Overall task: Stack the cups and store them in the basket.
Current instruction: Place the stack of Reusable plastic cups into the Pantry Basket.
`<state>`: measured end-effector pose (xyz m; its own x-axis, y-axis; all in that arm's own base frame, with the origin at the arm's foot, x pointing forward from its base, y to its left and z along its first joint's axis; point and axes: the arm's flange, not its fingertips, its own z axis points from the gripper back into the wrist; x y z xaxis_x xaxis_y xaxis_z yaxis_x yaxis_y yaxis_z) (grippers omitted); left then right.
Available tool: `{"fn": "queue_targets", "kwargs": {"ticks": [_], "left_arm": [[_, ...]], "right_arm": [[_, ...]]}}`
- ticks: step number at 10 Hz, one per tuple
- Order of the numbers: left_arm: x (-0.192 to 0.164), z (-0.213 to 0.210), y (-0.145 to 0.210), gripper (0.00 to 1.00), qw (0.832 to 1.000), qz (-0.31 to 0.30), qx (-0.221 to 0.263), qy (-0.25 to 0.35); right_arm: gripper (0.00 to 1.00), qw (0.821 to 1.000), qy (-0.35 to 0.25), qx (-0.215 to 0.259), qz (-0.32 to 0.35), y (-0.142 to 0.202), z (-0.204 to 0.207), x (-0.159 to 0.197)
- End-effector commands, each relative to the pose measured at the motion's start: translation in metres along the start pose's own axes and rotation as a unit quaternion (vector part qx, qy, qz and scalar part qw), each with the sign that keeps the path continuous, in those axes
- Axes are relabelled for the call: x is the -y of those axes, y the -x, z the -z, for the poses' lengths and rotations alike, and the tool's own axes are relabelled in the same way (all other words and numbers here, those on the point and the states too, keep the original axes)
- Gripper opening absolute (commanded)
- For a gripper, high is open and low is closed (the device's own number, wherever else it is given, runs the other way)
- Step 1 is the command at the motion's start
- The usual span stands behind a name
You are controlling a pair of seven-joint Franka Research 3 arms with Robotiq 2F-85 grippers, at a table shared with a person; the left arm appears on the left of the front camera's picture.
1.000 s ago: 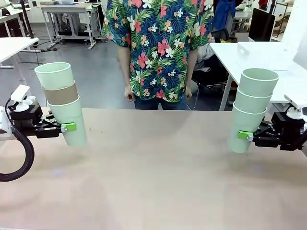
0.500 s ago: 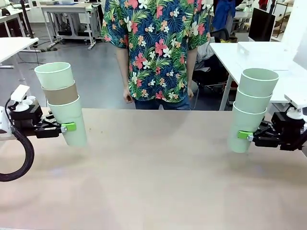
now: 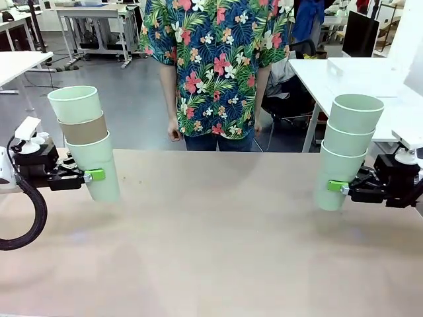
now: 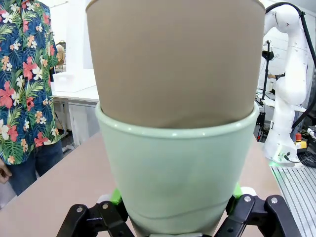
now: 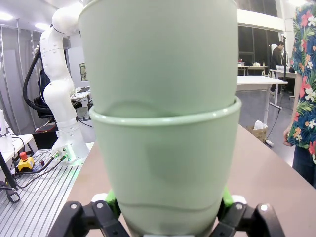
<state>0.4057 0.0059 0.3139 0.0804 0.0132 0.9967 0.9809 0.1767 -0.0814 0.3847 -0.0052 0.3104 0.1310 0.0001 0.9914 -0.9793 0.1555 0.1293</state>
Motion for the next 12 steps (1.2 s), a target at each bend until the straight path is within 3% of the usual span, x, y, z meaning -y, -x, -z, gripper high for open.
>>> {"fn": "queue_targets", "kwargs": {"ticks": [1,12], "left_arm": [[0.0006,0.0006,-0.0044,0.87,1.0,0.004,0.002,0.001],[0.0006,0.0006,-0.0044,0.87,1.0,0.004,0.002,0.001]], "right_arm": [[0.85,1.0,0.002,0.001,-0.005,-0.0049,-0.0005,-0.0001],[0.85,1.0,0.002,0.001,-0.005,-0.0049,-0.0005,-0.0001]]}}
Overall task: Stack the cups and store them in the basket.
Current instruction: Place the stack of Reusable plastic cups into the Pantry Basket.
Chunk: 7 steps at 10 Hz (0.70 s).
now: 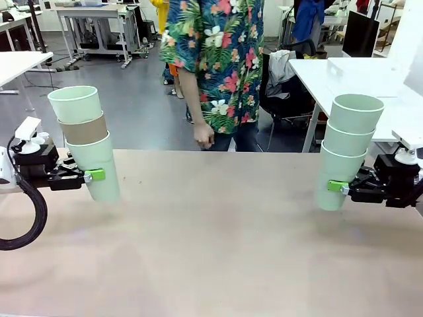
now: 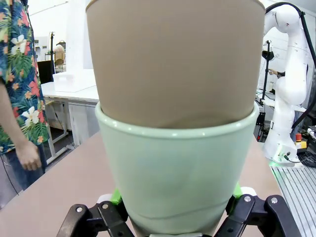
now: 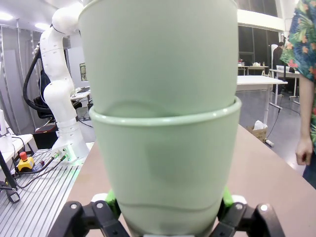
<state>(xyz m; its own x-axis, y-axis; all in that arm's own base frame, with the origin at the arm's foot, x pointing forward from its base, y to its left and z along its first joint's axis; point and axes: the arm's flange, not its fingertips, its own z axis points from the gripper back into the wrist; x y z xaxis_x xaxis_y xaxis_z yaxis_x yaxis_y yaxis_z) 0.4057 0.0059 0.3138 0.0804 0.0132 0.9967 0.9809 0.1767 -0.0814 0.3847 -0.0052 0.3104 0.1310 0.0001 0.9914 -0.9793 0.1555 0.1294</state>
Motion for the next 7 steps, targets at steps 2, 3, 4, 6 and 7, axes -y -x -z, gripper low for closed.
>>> {"fn": "queue_targets", "kwargs": {"ticks": [2,3,4,6,7], "left_arm": [[0.0006,0.0006,-0.0044,0.87,1.0,0.004,0.002,0.001],[0.0006,0.0006,-0.0044,0.87,1.0,0.004,0.002,0.001],[0.0006,0.0006,-0.0044,0.87,1.0,0.004,0.002,0.001],[0.0006,0.0006,-0.0044,0.87,1.0,0.004,0.002,0.001],[0.0006,0.0006,-0.0044,0.87,1.0,0.004,0.002,0.001]], "right_arm": [[0.85,1.0,0.002,0.001,-0.005,-0.0049,-0.0005,-0.0001],[0.85,1.0,0.002,0.001,-0.005,-0.0049,-0.0005,-0.0001],[0.85,1.0,0.002,0.001,-0.005,-0.0049,-0.0005,-0.0001],[0.85,1.0,0.002,0.001,-0.005,-0.0049,-0.0005,-0.0001],[0.85,1.0,0.002,0.001,-0.005,-0.0049,-0.0005,-0.0001]]}}
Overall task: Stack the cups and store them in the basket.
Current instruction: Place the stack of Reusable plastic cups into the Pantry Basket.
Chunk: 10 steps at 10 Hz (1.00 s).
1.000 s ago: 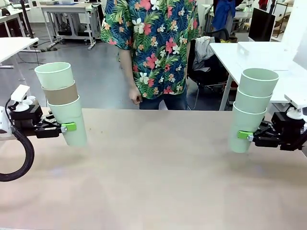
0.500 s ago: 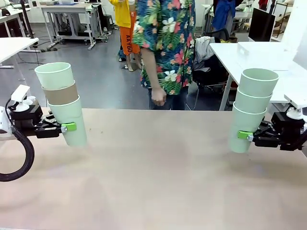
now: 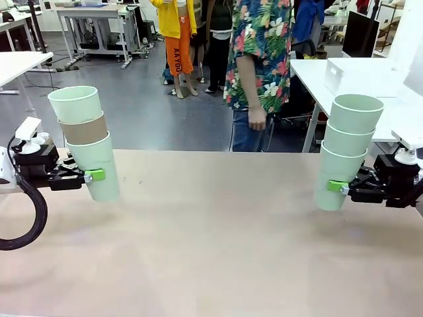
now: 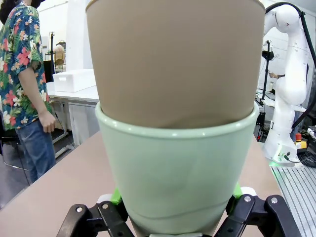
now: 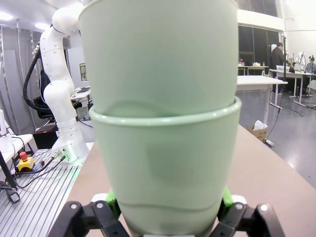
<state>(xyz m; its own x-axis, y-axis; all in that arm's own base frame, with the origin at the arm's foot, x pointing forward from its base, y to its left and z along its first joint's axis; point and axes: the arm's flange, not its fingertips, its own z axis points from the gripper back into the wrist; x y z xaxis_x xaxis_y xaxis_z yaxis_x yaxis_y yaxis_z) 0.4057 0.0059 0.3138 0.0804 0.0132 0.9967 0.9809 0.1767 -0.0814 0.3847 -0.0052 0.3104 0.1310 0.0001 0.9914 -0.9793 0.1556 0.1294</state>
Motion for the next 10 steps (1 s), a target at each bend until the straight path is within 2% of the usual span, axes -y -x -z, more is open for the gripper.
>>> {"fn": "queue_targets", "kwargs": {"ticks": [1,10], "left_arm": [[0.0006,0.0006,-0.0044,0.87,1.0,0.004,0.002,0.001],[0.0006,0.0006,-0.0044,0.87,1.0,0.004,0.002,0.001]], "right_arm": [[0.85,1.0,0.002,0.001,-0.005,-0.0049,-0.0005,-0.0001],[0.85,1.0,0.002,0.001,-0.005,-0.0049,-0.0005,-0.0001]]}}
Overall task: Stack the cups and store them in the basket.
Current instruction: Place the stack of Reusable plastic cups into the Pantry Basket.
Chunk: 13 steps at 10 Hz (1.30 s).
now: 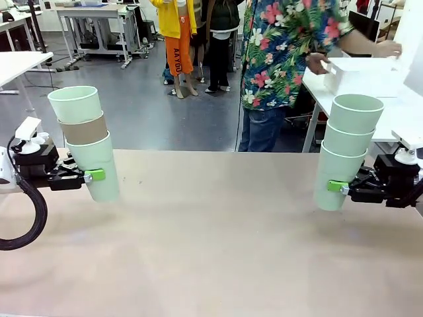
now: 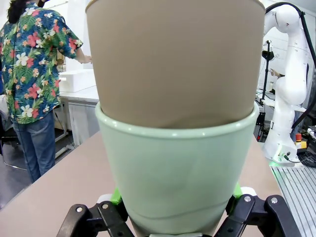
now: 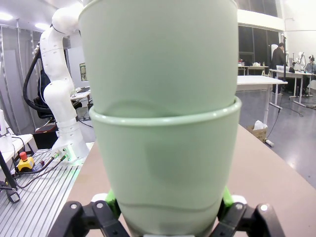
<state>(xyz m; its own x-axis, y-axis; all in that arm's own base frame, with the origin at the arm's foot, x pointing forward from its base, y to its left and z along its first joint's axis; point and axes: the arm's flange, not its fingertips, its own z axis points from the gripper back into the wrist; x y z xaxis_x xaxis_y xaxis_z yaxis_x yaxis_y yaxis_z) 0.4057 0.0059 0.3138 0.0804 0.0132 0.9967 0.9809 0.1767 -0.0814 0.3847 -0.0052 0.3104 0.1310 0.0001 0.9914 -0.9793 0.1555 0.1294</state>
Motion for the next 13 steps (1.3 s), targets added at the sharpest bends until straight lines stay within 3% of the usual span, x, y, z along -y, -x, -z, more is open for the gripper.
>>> {"fn": "queue_targets", "kwargs": {"ticks": [1,13], "left_arm": [[0.0006,0.0006,-0.0044,0.87,1.0,0.004,0.002,0.001],[0.0006,0.0006,-0.0044,0.87,1.0,0.004,0.002,0.001]], "right_arm": [[0.85,1.0,0.002,0.001,-0.005,-0.0049,-0.0005,-0.0001],[0.85,1.0,0.002,0.001,-0.005,-0.0049,-0.0005,-0.0001]]}}
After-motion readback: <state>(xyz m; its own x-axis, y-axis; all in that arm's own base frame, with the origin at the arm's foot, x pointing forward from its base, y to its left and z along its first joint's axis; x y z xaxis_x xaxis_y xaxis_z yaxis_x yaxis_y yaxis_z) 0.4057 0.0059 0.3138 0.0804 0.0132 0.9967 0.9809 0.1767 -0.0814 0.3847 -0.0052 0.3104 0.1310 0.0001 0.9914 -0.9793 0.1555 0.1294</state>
